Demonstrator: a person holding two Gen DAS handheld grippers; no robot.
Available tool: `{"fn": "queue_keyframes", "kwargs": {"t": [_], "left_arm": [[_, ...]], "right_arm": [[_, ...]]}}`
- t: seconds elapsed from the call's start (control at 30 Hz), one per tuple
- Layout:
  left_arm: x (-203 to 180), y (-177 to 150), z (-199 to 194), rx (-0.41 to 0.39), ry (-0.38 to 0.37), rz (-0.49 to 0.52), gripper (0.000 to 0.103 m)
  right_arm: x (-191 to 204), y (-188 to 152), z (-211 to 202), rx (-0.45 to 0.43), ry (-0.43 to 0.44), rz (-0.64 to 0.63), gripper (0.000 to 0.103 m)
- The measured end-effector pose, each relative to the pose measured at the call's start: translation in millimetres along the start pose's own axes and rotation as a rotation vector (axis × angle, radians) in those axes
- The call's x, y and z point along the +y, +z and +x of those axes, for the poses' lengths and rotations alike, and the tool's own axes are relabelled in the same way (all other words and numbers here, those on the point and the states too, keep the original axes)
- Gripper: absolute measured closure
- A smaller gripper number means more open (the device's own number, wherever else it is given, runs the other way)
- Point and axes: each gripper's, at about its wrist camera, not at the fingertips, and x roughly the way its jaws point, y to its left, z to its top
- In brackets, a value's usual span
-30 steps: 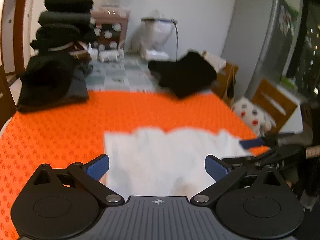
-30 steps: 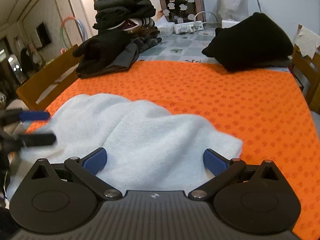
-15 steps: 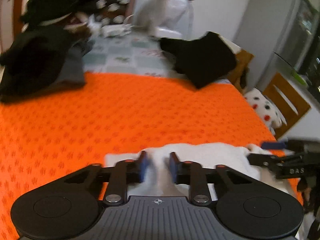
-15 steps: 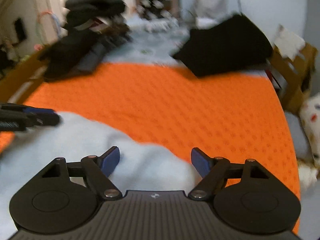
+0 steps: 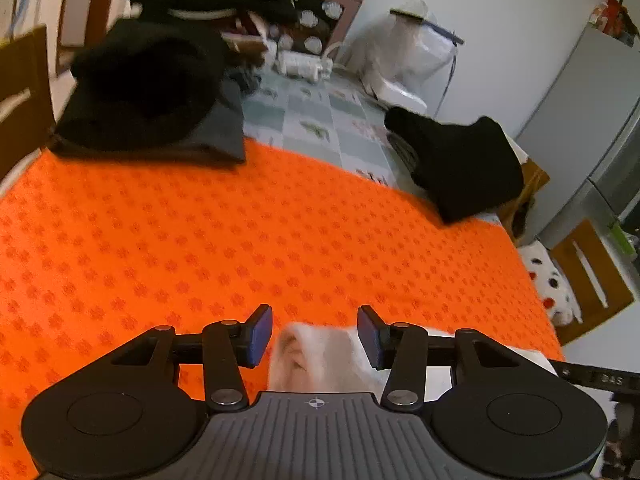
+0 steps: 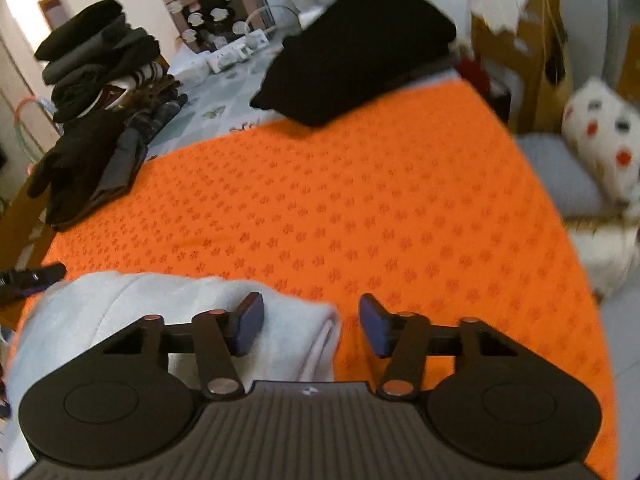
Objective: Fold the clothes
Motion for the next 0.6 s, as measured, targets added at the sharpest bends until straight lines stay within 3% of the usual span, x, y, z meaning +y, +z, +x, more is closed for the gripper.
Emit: {"fn": "queue_keyframes", "kwargs": {"t": [0.3,0.4,0.47,0.53,0.57,0.6], "left_arm": [[-10,-6,14,0.04,0.014,0.066,0.053],[-13,-10,15,0.03,0.035,0.091,0.057],[-12,-10,15,0.024,0.047,0.083,0.058],[-9,-11,14,0.015,0.059,0.067,0.059],[-7,-11,13,0.01,0.063,0.057,0.059],[-5,-11,12,0.008,0.057,0.049,0.058]], "right_arm": [[41,-3,0,-0.034,-0.068,-0.208,0.049],[50,-7,3,-0.024,-0.086,-0.276,0.049],[48,-8,5,-0.02,-0.115,-0.291,0.054],[38,-11,8,-0.007,-0.19,-0.279,0.079],[26,-14,9,0.018,-0.228,-0.241,0.08],[17,-17,4,0.031,-0.234,-0.201,0.088]]}}
